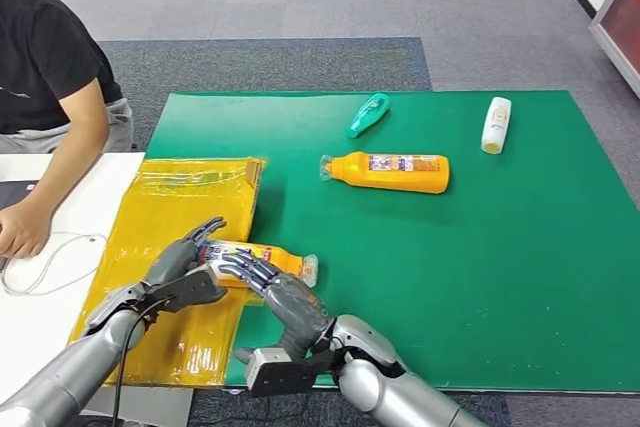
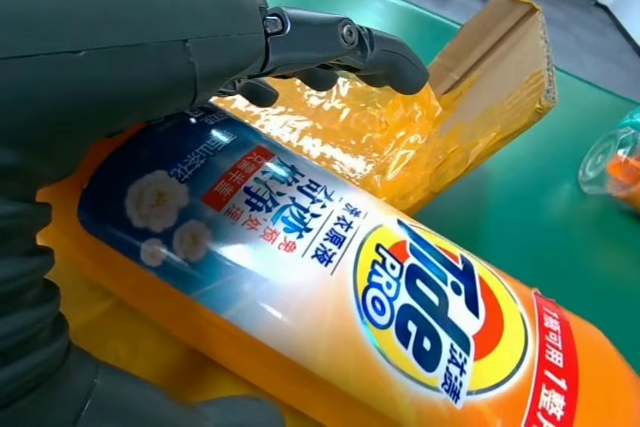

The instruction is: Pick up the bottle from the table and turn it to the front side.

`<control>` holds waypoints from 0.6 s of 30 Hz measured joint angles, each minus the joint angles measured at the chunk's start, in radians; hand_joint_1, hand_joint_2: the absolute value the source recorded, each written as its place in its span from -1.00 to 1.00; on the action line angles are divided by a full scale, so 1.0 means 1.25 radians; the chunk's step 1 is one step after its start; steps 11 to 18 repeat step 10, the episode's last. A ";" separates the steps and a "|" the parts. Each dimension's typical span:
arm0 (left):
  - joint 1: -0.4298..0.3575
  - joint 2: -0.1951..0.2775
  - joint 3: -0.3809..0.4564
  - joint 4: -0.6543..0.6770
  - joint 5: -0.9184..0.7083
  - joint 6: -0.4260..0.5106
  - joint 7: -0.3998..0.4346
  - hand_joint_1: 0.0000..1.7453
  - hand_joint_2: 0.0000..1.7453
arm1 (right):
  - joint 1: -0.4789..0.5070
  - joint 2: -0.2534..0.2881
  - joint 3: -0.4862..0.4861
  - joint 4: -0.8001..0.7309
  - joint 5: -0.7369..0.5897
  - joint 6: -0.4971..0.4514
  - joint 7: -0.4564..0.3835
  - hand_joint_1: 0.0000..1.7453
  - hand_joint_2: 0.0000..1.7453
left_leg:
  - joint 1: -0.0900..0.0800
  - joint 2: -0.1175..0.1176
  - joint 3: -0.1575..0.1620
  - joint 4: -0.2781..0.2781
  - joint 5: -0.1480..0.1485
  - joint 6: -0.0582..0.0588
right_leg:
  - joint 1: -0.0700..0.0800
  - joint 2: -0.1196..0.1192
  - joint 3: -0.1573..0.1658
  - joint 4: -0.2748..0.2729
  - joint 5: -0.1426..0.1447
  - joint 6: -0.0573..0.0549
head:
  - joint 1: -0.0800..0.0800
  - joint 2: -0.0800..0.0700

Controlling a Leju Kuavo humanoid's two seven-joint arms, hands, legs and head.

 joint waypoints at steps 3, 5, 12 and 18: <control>0.052 -0.008 0.016 -0.059 0.055 0.075 -0.059 -1.00 1.00 | 0.002 0.000 0.000 0.000 0.001 -0.001 0.007 -1.00 1.00 | 0.000 0.002 -0.002 0.001 0.000 -0.001 | 0.000 0.002 -0.004 0.000 0.001 0.000 | 0.000 0.000; 0.107 -0.028 0.043 -0.144 0.150 0.105 -0.108 -1.00 1.00 | 0.005 0.000 0.000 0.000 0.000 -0.002 0.016 -1.00 1.00 | 0.000 0.004 -0.007 0.002 0.001 0.000 | 0.000 0.004 -0.010 0.000 0.002 0.000 | 0.000 0.000; 0.195 -0.079 0.085 -0.364 0.253 0.127 -0.111 -1.00 1.00 | 0.009 0.002 0.000 0.000 -0.002 -0.005 0.031 -1.00 1.00 | 0.000 0.004 -0.016 0.002 0.002 0.002 | 0.000 0.004 -0.016 0.000 0.003 0.002 | 0.000 0.000; 0.195 -0.079 0.085 -0.364 0.253 0.127 -0.111 -1.00 1.00 | 0.009 0.002 0.000 0.000 -0.002 -0.005 0.031 -1.00 1.00 | 0.000 0.004 -0.016 0.002 0.002 0.002 | 0.000 0.004 -0.016 0.000 0.003 0.002 | 0.000 0.000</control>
